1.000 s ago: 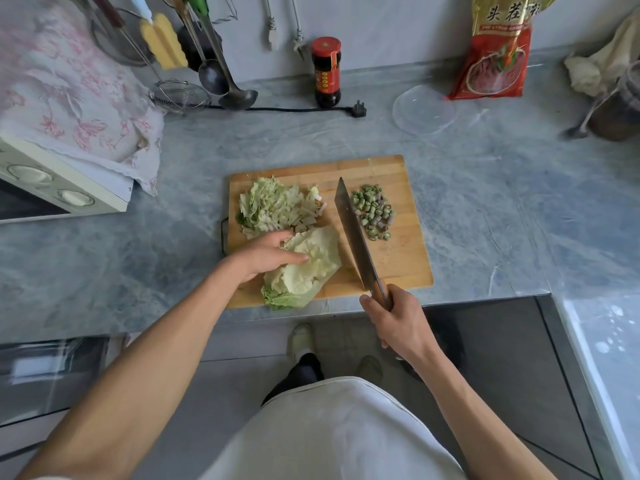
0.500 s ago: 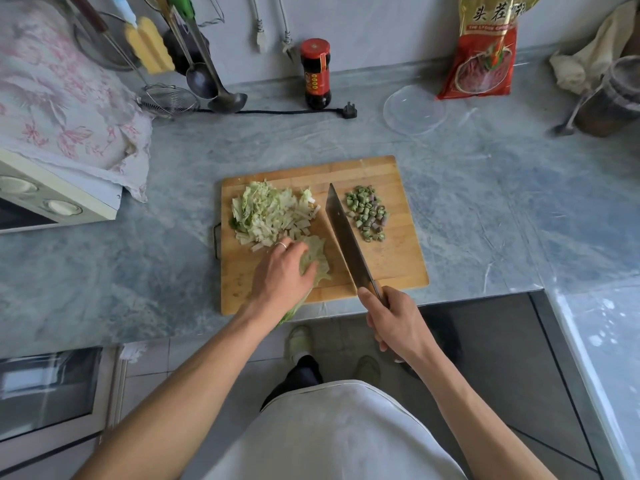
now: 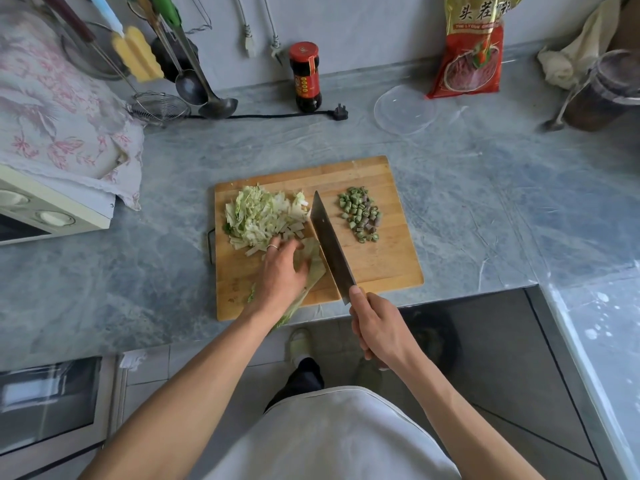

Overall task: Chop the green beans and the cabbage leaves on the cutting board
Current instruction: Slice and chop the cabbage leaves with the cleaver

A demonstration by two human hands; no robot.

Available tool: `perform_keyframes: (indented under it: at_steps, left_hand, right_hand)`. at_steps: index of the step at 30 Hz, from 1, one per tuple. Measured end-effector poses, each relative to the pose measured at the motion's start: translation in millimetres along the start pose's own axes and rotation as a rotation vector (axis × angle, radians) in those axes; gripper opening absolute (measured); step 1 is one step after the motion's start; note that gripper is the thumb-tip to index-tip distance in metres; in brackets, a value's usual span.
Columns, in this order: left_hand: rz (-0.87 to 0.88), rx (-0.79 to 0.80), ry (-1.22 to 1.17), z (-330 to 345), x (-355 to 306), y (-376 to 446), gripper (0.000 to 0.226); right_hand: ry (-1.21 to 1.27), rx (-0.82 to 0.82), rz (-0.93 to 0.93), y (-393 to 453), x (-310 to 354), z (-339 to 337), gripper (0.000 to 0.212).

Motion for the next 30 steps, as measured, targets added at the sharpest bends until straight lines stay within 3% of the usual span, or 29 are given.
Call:
perform_keyframes:
  at_steps: [5,11,15,20,30]
  left_hand:
    - [0.032,-0.030,0.137,1.9,7.0,-8.7,0.036]
    - [0.159,0.087,0.011,8.4,-6.2,-21.6,0.051]
    - [0.199,0.040,-0.010,4.2,1.5,-23.0,0.044]
    - [0.430,0.011,0.131,10.1,-1.6,-21.3,0.039]
    - [0.372,0.072,0.154,26.2,14.3,-13.1,0.046]
  right_hand:
    - [-0.064,0.014,-0.069,-6.2,6.5,6.1,0.070]
    - [-0.066,0.000,-0.073,-12.4,3.4,5.3,0.068]
    - [-0.080,-0.020,-0.070,-15.5,-0.8,9.4,0.070]
    - [-0.006,-0.112,-0.007,-25.2,-2.4,10.0,0.068]
    - [-0.109,-0.184,-0.050,-34.4,12.4,35.5,0.067]
Point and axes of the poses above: each hand's wrist, its own y-axis towards the middle knuckle, its own z-axis out of the palm, x = y × z, the point moved 8 cm from there along y, towards the middle knuckle, and after that the axes turned 2 degrees about y, right-handed, at the moved point
